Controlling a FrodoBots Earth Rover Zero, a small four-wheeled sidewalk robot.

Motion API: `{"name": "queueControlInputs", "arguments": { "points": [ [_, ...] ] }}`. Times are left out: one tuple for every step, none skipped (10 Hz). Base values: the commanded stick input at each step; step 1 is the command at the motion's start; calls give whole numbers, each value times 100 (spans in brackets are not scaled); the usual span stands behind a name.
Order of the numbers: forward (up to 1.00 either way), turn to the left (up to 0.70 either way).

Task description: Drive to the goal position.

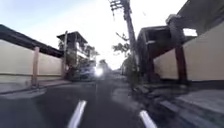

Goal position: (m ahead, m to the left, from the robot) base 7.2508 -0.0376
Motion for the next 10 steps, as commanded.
{"name": "queueControlInputs", "arguments": {
  "points": [
    [100, -20],
    [100, 0],
    [100, 0],
    [100, 0],
    [100, 0],
    [100, 0],
    [100, 0],
    [100, 0],
    [100, 0],
    [100, 0]
  ]
}}
